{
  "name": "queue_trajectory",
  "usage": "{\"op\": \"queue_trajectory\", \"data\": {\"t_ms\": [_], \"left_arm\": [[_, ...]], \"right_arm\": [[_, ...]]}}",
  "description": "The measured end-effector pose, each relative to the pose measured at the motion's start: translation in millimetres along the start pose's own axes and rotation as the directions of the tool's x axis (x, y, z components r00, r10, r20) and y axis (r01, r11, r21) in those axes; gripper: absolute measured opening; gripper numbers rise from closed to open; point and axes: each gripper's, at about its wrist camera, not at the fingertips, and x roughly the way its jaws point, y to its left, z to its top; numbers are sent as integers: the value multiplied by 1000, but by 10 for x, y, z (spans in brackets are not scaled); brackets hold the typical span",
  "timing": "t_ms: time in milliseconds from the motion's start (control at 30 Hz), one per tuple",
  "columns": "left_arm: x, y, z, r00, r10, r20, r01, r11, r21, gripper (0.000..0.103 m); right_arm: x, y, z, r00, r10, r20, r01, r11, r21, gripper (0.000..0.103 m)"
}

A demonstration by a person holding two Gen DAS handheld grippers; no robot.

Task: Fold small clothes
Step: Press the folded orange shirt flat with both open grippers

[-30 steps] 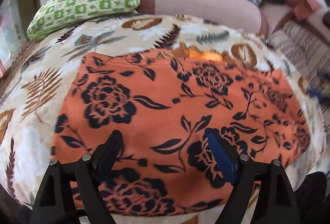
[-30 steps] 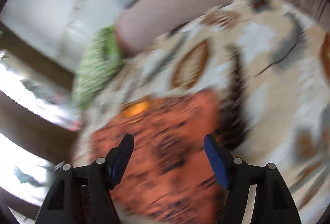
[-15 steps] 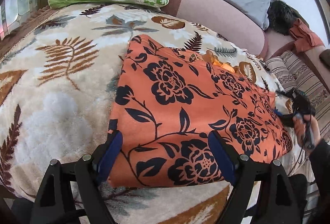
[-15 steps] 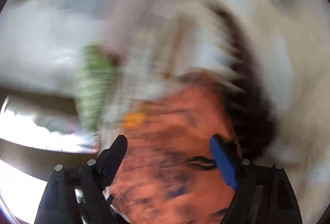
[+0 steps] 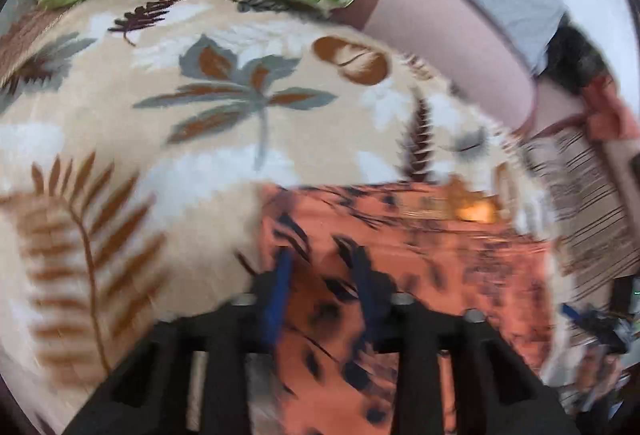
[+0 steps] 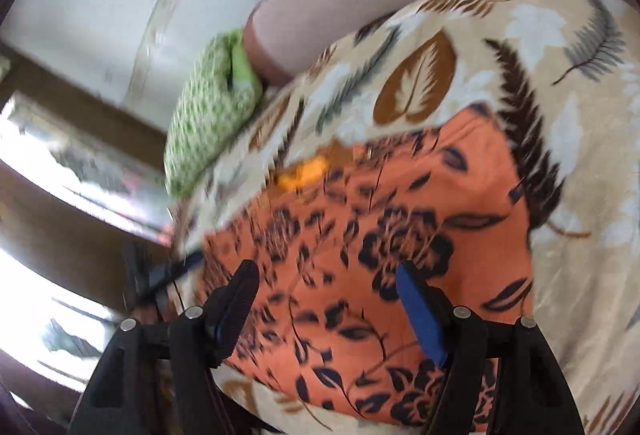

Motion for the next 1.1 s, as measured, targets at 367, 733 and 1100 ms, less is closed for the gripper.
{"op": "queue_trajectory", "data": {"t_ms": [367,733,1100], "left_arm": [[63,1,32,996,94,10,-94,995,22,11],[-742,-608,-592,979,78,190,-106,984,142,52],[-975,-826,-1473,982,67,178,-91,987,132,52]], "right_arm": [[214,-538,438,997,31,72,-42,986,162,84],[476,-1205,892,998,-19,67,-4,943,333,86],[-259,-333,-5,993,66,99,-78,989,127,83]]}}
